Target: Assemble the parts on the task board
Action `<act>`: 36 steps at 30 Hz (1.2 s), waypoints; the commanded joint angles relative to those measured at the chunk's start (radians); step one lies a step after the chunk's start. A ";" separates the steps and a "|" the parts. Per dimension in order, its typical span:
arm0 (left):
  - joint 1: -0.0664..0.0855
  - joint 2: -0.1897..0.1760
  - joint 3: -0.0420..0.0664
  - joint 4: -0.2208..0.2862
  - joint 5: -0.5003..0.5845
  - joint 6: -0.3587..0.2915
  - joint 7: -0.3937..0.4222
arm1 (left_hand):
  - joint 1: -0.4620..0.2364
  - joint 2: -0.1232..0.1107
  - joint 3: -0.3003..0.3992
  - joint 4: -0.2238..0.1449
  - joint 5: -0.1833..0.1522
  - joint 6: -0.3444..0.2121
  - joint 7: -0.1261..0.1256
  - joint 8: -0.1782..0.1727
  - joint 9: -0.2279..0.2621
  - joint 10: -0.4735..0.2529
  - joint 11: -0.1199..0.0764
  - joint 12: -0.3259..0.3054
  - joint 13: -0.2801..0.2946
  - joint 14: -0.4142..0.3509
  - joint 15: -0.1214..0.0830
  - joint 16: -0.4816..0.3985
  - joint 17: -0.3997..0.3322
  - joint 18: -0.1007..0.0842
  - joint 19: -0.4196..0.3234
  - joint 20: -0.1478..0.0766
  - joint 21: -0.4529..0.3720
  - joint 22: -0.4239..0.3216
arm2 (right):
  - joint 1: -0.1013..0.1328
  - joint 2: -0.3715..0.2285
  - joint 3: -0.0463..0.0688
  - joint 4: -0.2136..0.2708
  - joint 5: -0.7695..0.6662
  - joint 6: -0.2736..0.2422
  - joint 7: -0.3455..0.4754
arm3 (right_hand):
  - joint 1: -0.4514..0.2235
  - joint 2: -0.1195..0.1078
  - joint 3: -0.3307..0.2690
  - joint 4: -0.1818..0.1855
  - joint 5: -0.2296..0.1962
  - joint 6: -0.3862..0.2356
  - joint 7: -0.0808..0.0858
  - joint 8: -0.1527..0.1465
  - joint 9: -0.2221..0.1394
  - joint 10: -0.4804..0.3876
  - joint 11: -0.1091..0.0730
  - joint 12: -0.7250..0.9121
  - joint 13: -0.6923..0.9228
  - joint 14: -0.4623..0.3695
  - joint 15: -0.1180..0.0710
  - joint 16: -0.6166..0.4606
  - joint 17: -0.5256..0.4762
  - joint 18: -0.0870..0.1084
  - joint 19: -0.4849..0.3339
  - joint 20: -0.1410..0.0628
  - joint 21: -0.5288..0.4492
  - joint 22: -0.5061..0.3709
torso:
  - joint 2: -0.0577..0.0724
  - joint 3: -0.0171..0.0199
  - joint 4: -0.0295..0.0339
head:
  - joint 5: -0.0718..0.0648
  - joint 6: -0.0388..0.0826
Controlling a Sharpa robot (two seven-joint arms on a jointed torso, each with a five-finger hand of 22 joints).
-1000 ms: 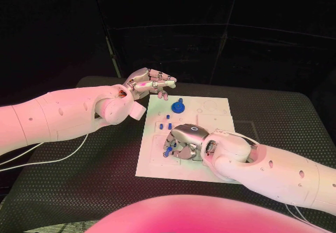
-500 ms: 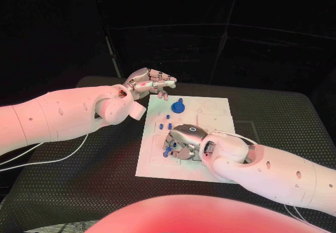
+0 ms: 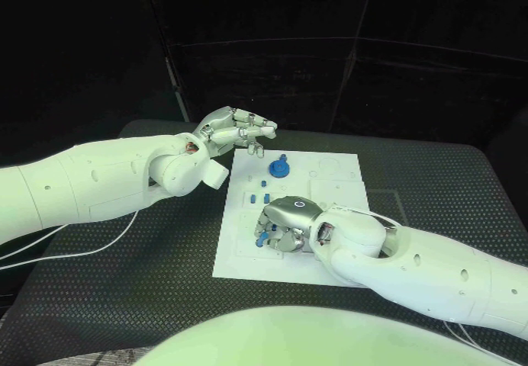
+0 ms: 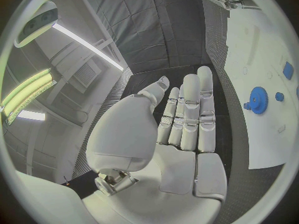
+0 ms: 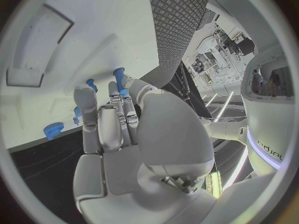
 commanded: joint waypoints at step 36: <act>0.002 0.001 0.001 -0.003 0.000 0.014 -0.016 | 0.005 0.012 -0.011 0.003 -0.005 -0.010 0.003 0.005 -0.001 -0.013 0.001 0.007 0.000 -0.004 0.002 -0.007 -0.002 0.006 0.005 0.006 -0.009 -0.005 | 0.000 -0.018 -0.025 0.027 -0.049 -0.201 0.050 | -0.059 -0.051 -0.165 0.011 0.062 -0.410 -0.025 -0.033 -0.011 -0.211 0.039 -0.018 0.001 0.012 0.029 -0.012 -0.023 0.011 -0.050 0.032 -0.048 -0.080 | -0.001 0.0002 -0.0005 | -0.001 0.000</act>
